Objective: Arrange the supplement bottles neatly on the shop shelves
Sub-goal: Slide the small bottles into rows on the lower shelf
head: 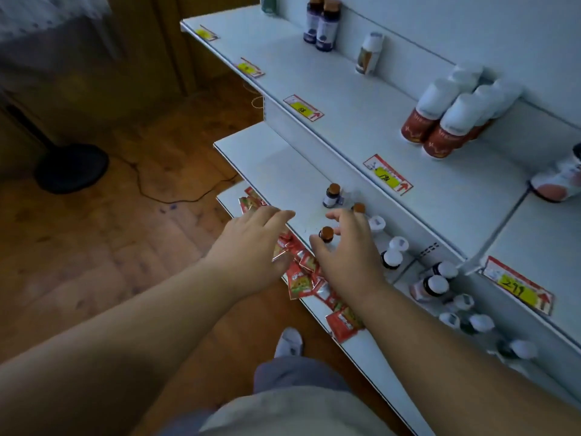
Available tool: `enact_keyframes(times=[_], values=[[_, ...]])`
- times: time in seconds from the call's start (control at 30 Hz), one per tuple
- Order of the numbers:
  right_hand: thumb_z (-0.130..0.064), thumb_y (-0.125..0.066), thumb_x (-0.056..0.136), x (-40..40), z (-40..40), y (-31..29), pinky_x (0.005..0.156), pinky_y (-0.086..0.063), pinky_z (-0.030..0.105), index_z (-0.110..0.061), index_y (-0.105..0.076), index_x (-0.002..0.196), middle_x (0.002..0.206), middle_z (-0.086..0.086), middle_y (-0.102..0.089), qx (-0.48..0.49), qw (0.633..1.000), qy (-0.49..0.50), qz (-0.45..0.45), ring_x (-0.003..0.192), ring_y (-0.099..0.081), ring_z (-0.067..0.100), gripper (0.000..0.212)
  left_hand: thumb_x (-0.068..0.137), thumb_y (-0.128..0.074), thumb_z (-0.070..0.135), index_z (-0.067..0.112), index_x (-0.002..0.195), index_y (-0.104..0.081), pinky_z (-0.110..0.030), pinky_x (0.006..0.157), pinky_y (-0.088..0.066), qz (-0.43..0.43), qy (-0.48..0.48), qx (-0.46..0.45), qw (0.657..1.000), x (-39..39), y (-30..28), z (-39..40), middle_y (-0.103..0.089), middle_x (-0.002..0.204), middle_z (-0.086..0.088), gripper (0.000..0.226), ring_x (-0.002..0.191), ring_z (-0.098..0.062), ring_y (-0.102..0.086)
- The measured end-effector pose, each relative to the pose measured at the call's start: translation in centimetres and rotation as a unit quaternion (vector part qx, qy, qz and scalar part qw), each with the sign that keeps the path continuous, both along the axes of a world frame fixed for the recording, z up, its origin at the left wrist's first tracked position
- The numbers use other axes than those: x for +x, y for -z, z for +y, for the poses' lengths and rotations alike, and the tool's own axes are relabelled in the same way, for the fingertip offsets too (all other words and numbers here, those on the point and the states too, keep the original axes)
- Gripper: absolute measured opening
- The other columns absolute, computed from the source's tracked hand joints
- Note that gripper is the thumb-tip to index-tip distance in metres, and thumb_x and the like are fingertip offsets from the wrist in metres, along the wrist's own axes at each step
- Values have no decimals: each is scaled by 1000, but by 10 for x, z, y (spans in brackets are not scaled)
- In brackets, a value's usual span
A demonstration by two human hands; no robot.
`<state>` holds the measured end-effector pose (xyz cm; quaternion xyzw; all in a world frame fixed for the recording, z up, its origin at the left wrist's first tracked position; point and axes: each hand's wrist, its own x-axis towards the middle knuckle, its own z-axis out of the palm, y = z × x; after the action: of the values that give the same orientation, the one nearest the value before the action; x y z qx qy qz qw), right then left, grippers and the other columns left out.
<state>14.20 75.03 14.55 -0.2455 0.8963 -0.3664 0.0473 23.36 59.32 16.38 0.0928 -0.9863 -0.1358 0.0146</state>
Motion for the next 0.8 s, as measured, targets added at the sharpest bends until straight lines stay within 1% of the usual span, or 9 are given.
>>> enact_keyframes(times=[0.1,0.23,0.4,0.47,0.53,0.6,0.67,0.73,0.8], values=[[-34,-67,91,-34,-22,31,87,-52,32,-24,-48,128,130,0,-45,22,999,-7,-29,116,-52,15,43,90,-55,49,30,151,-26,-41,114,-29,-33,-11,14,999,-28,22,-22,-35,153,2,71,141,-22,-31],[-35,-67,91,-46,-35,56,79,-41,23,-22,-51,127,134,1,-45,43,996,59,-54,117,-52,18,41,90,-51,53,31,151,-23,-41,112,-28,-66,58,-1,996,-59,32,-49,-34,152,4,71,139,-22,-32],[-31,-72,87,-63,-87,72,85,-43,27,-19,-55,124,128,3,-46,41,991,113,-65,113,-52,20,43,89,-57,52,28,151,-25,-43,112,-31,-63,99,-7,993,-104,48,-112,-37,150,1,74,137,-24,-36],[-32,-73,87,-64,-101,90,88,-44,28,-18,-54,125,131,4,-47,39,982,171,-64,114,-52,20,45,88,-59,52,27,150,-27,-44,111,-32,-55,132,-5,990,-125,62,-133,-37,150,-1,74,136,-26,-37],[-34,-73,87,-54,-103,117,86,-42,25,-20,-55,126,131,4,-48,36,956,280,-75,114,-53,18,45,87,-58,53,26,150,-27,-45,111,-32,-58,201,-5,978,-147,84,-143,-36,150,-2,75,136,-27,-37],[-34,-74,87,-41,-107,149,85,-42,24,-22,-55,127,130,2,-50,33,932,351,-89,113,-54,16,46,87,-57,55,25,150,-26,-44,110,-33,-66,255,-5,965,-162,116,-150,-37,150,-3,77,135,-27,-38],[-36,-74,87,-33,-118,185,92,-48,31,-24,-53,133,132,1,-50,36,926,363,-100,117,-54,16,52,86,-57,57,25,150,-25,-45,109,-34,-77,279,2,957,-168,155,-157,-37,150,-3,78,134,-28,-39],[-38,-73,87,-40,-128,218,97,-49,36,-26,-48,139,136,0,-48,35,925,366,-99,122,-52,17,59,86,-57,57,26,151,-23,-44,109,-34,-86,289,15,953,-175,195,-160,-36,151,-2,79,135,-28,-38],[-35,-73,87,-59,-133,251,99,-48,36,-27,-40,145,141,2,-45,25,922,375,-97,126,-51,18,67,86,-57,57,28,151,-21,-43,109,-34,-93,296,29,950,-187,232,-156,-34,152,-1,80,136,-27,-37]])
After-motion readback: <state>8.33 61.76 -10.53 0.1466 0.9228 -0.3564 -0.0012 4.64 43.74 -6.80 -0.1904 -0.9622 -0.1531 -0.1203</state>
